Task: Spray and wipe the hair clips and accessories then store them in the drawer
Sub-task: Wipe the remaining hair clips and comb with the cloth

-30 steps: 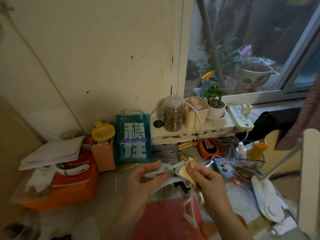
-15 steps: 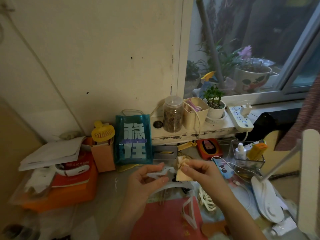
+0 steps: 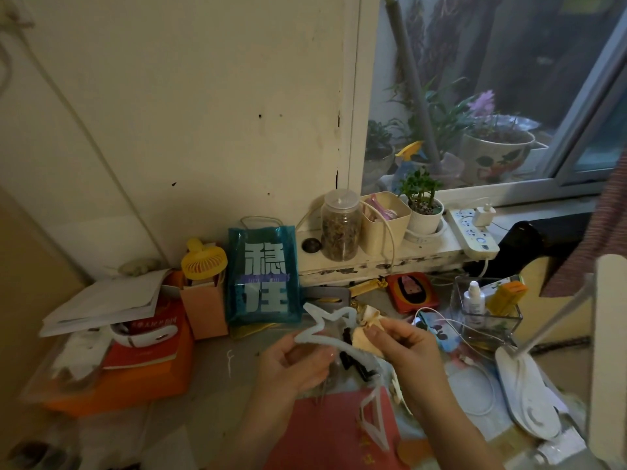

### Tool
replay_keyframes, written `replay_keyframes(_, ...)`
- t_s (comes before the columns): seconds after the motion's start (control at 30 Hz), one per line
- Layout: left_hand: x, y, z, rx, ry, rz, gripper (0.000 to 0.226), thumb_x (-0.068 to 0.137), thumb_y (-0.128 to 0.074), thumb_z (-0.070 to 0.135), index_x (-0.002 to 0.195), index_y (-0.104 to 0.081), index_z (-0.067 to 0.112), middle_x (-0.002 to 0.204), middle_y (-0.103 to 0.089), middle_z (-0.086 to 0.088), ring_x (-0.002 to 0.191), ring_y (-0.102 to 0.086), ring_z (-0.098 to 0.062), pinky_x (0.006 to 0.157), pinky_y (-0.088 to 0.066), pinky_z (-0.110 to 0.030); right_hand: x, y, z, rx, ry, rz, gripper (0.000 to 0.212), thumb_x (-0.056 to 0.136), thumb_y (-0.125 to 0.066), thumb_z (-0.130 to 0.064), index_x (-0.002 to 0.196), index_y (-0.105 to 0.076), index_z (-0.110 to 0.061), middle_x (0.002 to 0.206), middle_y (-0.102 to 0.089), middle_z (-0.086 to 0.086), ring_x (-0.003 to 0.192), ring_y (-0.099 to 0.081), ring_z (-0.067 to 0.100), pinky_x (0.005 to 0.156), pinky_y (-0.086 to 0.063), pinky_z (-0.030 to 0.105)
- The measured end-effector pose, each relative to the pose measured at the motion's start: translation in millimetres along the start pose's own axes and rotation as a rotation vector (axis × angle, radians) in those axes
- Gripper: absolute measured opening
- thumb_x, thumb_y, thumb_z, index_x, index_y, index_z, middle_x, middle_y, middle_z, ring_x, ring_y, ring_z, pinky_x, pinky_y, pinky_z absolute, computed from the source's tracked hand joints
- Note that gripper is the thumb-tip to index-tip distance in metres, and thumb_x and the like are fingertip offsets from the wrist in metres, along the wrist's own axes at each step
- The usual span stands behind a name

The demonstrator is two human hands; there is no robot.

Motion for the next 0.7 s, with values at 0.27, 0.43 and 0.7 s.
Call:
replay_keyframes(0.27,-4,-3,1,-0.1,-0.006,0.047,0.042,0.058,-0.074,0.017,0.099,-0.069,0.01,0.093,-0.074,-0.01,0.087,-0.072,-0.023,0.074,-0.058,-0.032,-5,2,4,-0.032,-0.039,-0.035,0.017,0.075,-0.064,-0.004,0.069,-0.077,-0.012,0.071,-0.073,0.01,0.064,-0.068,0.016,0.057,-0.052,0.022)
replay_keyframes(0.43,-4,-1,3,-0.085,-0.021,0.092,0.027,0.07,-0.072,0.011,0.096,-0.069,0.01,0.089,-0.075,-0.008,0.082,-0.072,-0.022,0.067,-0.059,-0.026,-3,1,4,-0.065,-0.063,-0.063,0.017,0.076,-0.065,-0.003,0.071,-0.077,-0.013,0.07,-0.073,0.008,0.063,-0.067,0.011,0.056,-0.051,0.019)
replay_keyframes(0.7,-4,7,6,0.012,-0.044,0.089,0.022,0.068,-0.075,0.011,0.089,-0.072,0.007,0.085,-0.075,-0.008,0.082,-0.072,-0.019,0.07,-0.057,-0.025,8,9,-15,-0.072,0.026,-0.027,0.013,0.081,-0.061,-0.004,0.082,-0.074,-0.008,0.075,-0.073,0.005,0.07,-0.068,0.013,0.062,-0.053,0.018)
Point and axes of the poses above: each hand's wrist, its own x-axis towards the middle knuckle, its own y-axis out of the back of the hand, z = x × y, the point moved 1 cm from there along x, towards the middle knuckle
